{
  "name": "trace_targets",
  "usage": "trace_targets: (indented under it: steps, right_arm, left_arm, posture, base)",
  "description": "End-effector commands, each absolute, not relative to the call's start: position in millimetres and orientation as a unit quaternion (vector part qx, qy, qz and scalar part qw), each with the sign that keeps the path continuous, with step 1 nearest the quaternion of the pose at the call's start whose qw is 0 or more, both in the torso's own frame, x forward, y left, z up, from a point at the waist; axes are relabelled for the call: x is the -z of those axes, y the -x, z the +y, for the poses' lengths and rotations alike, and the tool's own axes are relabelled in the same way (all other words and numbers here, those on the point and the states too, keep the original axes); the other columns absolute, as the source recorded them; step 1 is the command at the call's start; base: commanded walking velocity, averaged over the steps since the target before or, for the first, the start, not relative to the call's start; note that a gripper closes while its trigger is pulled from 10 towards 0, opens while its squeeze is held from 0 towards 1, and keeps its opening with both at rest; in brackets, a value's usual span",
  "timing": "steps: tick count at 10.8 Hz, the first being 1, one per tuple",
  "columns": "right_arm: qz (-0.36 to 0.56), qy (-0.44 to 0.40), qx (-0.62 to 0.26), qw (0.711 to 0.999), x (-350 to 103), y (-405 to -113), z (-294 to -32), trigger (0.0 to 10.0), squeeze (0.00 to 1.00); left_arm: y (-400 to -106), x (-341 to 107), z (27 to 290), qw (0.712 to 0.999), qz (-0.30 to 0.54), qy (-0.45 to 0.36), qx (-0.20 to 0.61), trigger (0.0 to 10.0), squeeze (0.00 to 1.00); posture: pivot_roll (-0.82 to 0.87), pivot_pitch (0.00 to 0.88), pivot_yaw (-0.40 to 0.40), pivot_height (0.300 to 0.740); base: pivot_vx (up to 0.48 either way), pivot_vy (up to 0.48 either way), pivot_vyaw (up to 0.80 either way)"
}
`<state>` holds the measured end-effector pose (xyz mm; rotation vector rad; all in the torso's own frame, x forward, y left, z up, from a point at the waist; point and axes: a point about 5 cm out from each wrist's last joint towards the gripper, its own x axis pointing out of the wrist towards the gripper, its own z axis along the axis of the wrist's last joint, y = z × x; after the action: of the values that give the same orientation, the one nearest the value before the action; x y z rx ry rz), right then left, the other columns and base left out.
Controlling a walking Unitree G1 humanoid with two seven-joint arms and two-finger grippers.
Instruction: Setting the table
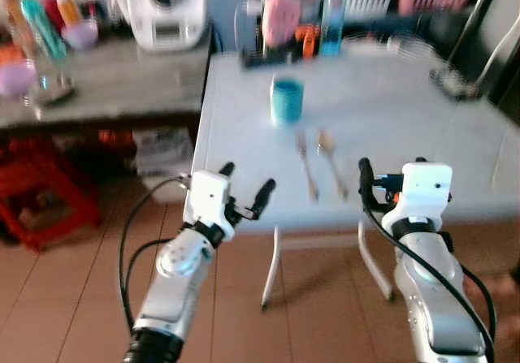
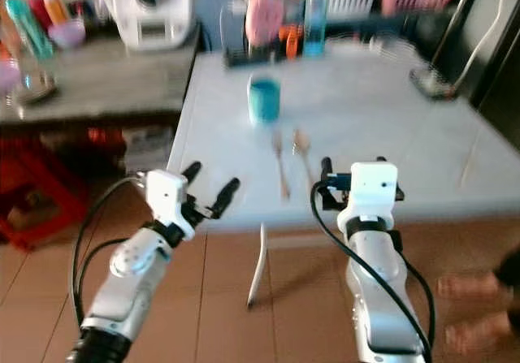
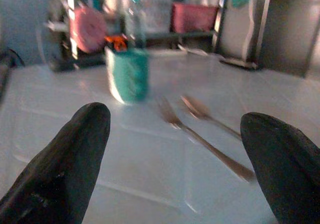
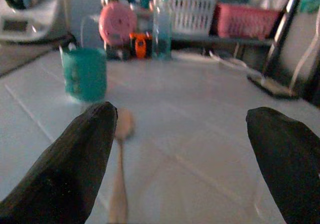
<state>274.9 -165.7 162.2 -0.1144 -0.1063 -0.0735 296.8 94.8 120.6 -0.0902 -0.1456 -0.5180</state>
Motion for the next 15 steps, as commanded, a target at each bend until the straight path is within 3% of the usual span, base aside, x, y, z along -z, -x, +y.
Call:
trace_targets:
  steps: [1, 3, 8, 10, 15]
  right_arm:
    - [-0.061, 0.051, 0.022, 0.997, -166, -275, -157, 10.0, 0.00]
    - [-0.061, 0.053, 0.020, 0.997, -166, -275, -157, 10.0, 0.00]
    - [-0.054, 0.054, 0.015, 0.997, -163, -274, -155, 10.0, 0.00]
    - [-0.056, 0.070, 0.010, 0.996, -164, -275, -153, 10.0, 0.00]
    - [-0.046, 0.051, 0.036, 0.997, -160, -275, -160, 10.0, 0.00]
  left_arm:
    - [-298, -119, 105, 0.967, -0.065, 0.037, 0.244, 10.0, 0.00]
    - [-298, -118, 105, 0.967, -0.063, 0.040, 0.243, 10.0, 0.00]
    - [-283, -103, 117, 0.956, -0.038, 0.010, 0.291, 10.0, 0.00]
    - [-281, -101, 119, 0.952, -0.034, 0.002, 0.303, 10.0, 0.00]
    - [-270, -100, 104, 0.920, -0.022, 0.016, 0.392, 10.0, 0.00]
  posture:
    - [-0.01, 0.054, 0.044, 0.740]
    - [-0.01, 0.055, 0.044, 0.740]
    - [-0.01, 0.056, 0.046, 0.740]
    - [-0.01, 0.058, 0.045, 0.740]
    - [-0.01, 0.059, 0.040, 0.740]
  base:
    - [0.480, 0.000, 0.00]
    - [0.418, 0.000, 0.00]
    - [0.000, 0.000, 0.00]
    - [0.000, 0.000, 0.70]
    - [0.000, 0.000, 0.16]
